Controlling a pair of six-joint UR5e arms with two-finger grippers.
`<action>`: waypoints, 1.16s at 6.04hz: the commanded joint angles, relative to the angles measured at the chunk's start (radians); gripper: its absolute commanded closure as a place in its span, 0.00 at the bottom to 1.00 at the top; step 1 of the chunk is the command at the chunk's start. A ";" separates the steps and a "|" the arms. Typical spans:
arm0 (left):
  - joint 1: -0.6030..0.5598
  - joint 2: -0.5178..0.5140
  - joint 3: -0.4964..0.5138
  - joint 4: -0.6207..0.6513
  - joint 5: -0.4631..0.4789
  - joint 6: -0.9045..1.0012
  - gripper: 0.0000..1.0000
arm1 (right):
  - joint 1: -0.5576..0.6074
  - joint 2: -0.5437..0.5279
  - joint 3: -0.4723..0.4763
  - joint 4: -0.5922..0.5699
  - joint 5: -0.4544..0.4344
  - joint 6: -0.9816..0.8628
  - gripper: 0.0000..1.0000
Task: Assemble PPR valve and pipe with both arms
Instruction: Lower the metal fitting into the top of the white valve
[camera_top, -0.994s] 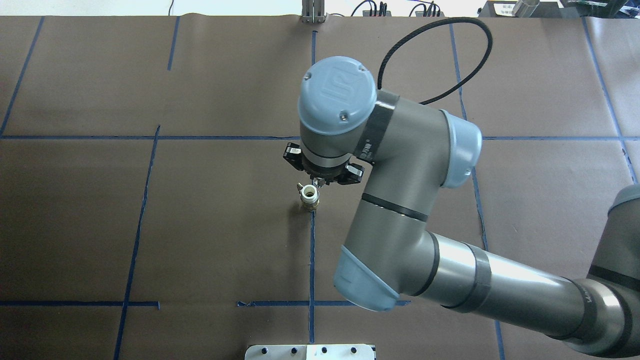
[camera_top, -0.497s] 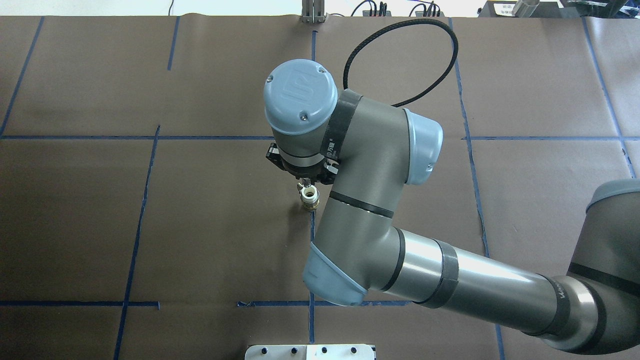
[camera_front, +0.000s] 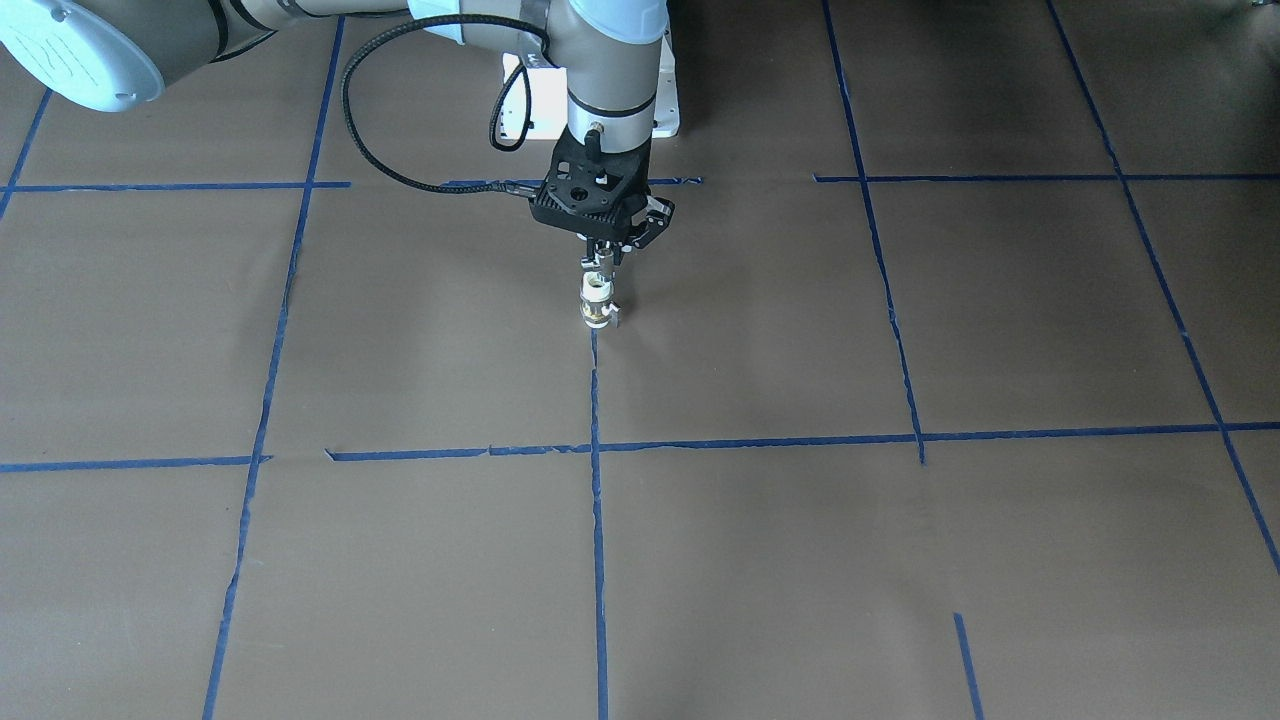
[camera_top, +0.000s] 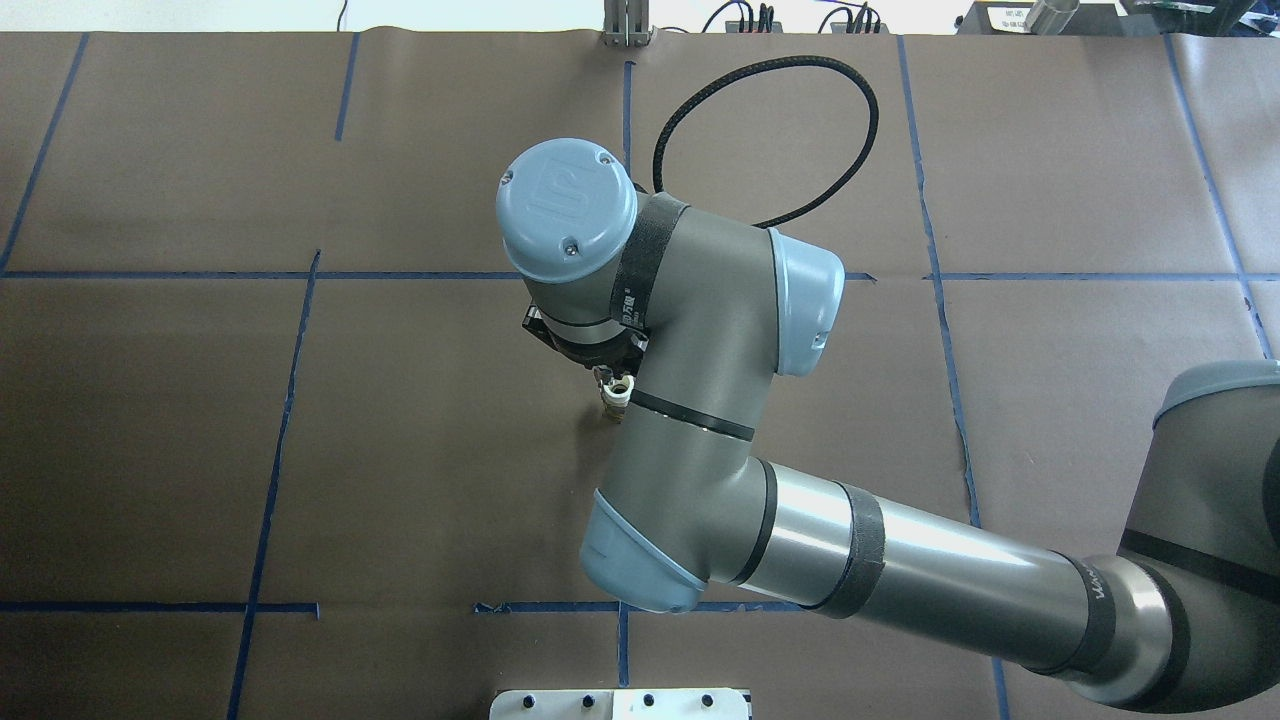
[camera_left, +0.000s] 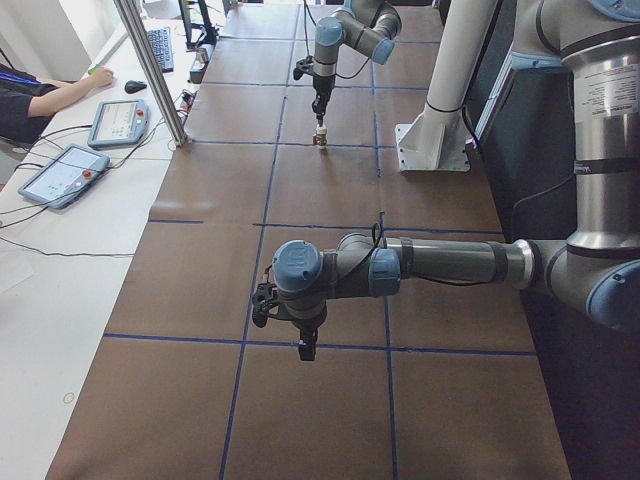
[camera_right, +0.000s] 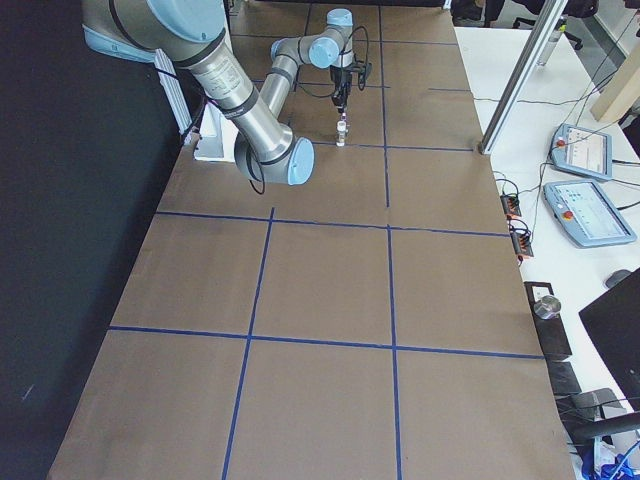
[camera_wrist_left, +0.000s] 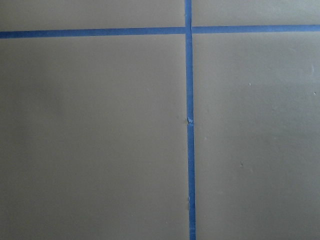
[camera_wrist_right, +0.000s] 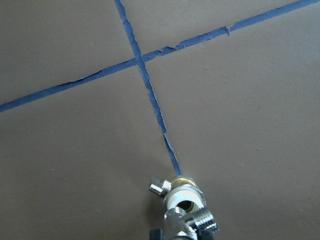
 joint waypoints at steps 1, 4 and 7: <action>0.000 -0.001 0.000 0.000 0.000 0.000 0.00 | 0.001 0.001 -0.003 0.000 -0.012 -0.005 1.00; 0.000 -0.001 -0.003 0.000 0.000 0.000 0.00 | -0.001 -0.010 -0.003 0.000 -0.012 -0.008 1.00; 0.000 -0.003 0.000 0.000 0.002 0.000 0.00 | -0.005 -0.013 -0.003 0.000 -0.012 -0.007 1.00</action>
